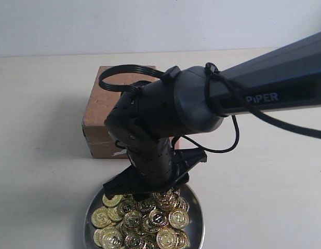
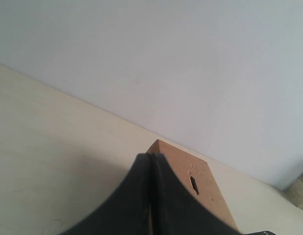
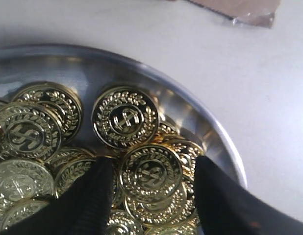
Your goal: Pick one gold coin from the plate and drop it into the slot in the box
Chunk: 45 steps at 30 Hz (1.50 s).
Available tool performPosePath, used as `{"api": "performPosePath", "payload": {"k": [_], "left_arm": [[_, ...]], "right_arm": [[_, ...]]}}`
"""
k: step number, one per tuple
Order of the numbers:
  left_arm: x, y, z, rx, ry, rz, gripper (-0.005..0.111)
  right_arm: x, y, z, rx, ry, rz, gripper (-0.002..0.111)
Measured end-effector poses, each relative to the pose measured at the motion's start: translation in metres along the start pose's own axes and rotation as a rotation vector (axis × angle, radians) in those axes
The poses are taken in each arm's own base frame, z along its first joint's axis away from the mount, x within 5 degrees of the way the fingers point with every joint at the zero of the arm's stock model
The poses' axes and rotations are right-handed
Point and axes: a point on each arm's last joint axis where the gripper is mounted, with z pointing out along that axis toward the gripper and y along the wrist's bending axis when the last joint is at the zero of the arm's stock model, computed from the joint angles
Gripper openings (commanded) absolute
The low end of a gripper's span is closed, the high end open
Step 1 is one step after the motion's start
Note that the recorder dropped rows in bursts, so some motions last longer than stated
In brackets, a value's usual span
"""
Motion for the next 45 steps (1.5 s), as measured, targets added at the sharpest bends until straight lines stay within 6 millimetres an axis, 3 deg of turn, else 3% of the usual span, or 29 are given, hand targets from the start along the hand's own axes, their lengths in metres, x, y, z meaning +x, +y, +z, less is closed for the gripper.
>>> {"api": "performPosePath", "payload": {"k": [39,45], "left_arm": [[0.0,0.0,0.0,0.0,0.0,0.0,0.0],[0.0,0.0,0.0,0.0,0.0,0.0,0.0]], "right_arm": [[-0.0011,0.0031,0.005,-0.008,0.005,0.08,0.048],[-0.001,0.0036,0.0051,-0.015,0.008,0.104,0.043]]}}
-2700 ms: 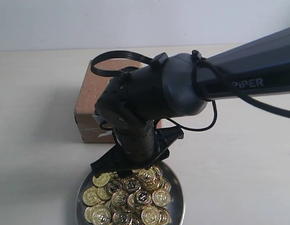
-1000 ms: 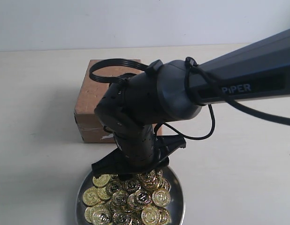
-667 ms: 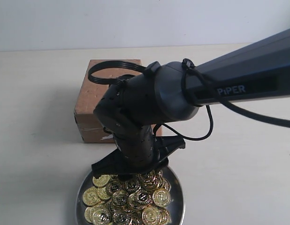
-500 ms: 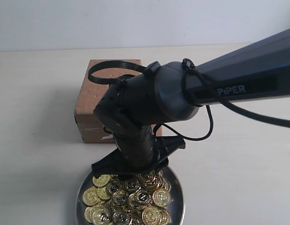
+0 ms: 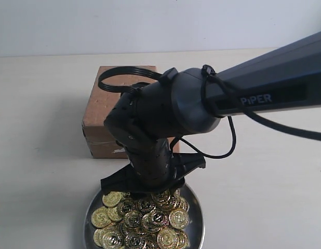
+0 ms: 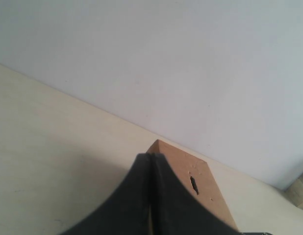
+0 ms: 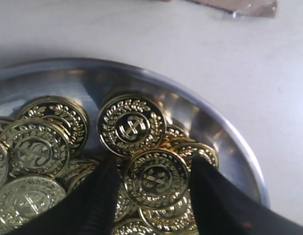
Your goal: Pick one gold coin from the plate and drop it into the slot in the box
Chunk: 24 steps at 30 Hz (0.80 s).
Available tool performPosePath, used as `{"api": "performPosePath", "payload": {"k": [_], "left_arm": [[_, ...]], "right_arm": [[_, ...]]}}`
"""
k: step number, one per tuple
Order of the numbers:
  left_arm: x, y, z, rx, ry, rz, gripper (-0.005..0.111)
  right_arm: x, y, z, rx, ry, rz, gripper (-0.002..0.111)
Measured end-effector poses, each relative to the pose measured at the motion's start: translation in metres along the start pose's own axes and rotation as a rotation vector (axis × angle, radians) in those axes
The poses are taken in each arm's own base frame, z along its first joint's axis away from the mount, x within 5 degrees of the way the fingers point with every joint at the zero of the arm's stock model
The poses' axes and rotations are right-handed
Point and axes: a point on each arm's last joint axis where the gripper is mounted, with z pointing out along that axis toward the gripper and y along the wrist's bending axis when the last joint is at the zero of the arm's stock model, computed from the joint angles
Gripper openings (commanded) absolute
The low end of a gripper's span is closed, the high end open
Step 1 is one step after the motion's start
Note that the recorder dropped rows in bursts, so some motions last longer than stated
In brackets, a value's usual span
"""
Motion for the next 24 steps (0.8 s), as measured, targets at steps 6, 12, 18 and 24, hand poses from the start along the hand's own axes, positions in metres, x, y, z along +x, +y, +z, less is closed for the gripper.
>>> {"api": "performPosePath", "payload": {"k": [6,12,18,24], "left_arm": [[0.0,0.0,0.0,0.0,0.0,0.0,0.0],[0.0,0.0,0.0,0.0,0.0,0.0,0.0],[0.0,0.0,0.0,0.0,0.0,0.0,0.0],[0.0,0.0,0.0,0.0,0.0,0.0,0.0]], "right_arm": [[-0.0019,0.0031,0.0014,-0.029,-0.02,0.019,0.043],[-0.0029,0.0043,0.0013,-0.043,-0.03,0.026,0.036],[-0.0031,0.0046,0.0013,-0.046,-0.032,0.026,0.035],[-0.0033,0.0046,0.0013,-0.046,-0.034,0.025,0.034]]}}
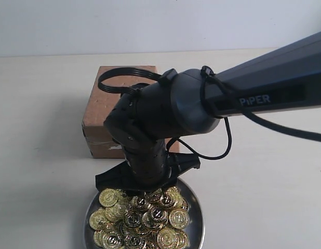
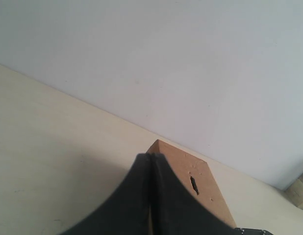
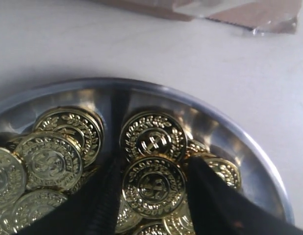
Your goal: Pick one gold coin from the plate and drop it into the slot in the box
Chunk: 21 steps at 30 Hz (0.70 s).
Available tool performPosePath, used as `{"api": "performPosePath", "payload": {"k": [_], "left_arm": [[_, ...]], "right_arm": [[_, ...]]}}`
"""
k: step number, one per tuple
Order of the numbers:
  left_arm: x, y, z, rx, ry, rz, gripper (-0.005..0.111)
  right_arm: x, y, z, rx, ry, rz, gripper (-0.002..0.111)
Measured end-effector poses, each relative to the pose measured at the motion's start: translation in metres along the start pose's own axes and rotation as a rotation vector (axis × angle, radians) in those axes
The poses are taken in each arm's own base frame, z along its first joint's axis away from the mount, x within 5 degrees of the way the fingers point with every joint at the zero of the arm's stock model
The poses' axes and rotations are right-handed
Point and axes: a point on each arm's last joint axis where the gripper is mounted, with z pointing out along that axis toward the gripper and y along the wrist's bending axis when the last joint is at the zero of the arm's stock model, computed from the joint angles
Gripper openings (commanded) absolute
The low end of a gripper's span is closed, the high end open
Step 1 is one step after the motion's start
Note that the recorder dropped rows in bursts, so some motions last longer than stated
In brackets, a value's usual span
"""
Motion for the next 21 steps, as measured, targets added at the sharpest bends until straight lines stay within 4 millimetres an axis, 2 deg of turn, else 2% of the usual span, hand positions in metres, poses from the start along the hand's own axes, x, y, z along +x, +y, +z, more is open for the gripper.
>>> {"api": "performPosePath", "payload": {"k": [5,15,21], "left_arm": [[0.0,0.0,0.0,0.0,0.0,0.0,0.0],[0.0,0.0,0.0,0.0,0.0,0.0,0.0],[0.0,0.0,0.0,0.0,0.0,0.0,0.0]], "right_arm": [[-0.002,-0.001,-0.004,0.001,-0.019,-0.011,0.034],[-0.005,-0.004,-0.028,-0.034,-0.075,-0.026,0.034],[-0.001,-0.001,-0.036,-0.092,-0.037,-0.068,0.034]]}}
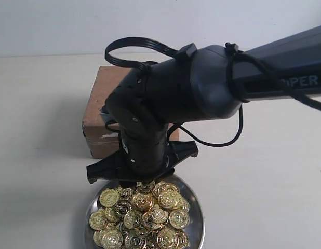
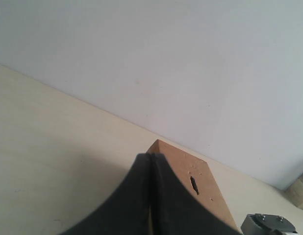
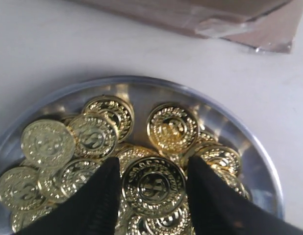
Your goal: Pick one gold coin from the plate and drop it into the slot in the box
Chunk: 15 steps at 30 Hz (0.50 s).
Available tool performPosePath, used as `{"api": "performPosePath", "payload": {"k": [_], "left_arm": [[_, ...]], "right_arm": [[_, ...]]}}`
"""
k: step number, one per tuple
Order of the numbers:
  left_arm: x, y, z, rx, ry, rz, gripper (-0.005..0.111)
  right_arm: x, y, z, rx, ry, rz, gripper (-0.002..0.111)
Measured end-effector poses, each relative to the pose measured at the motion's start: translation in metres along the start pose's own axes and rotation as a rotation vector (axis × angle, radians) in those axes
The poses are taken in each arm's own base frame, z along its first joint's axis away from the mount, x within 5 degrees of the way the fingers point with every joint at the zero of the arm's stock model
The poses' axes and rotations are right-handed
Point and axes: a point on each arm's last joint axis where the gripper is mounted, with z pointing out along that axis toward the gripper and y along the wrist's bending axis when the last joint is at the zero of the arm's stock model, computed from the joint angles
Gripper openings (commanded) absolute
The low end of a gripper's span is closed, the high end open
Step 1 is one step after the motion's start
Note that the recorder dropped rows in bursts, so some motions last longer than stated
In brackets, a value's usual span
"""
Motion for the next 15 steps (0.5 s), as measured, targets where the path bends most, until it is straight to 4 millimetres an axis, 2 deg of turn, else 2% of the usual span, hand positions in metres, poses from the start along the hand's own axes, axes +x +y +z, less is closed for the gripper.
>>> {"api": "performPosePath", "payload": {"k": [15], "left_arm": [[0.0,0.0,0.0,-0.001,0.0,0.006,0.0]], "right_arm": [[0.01,0.007,-0.036,-0.173,0.044,-0.205,0.034]]}}
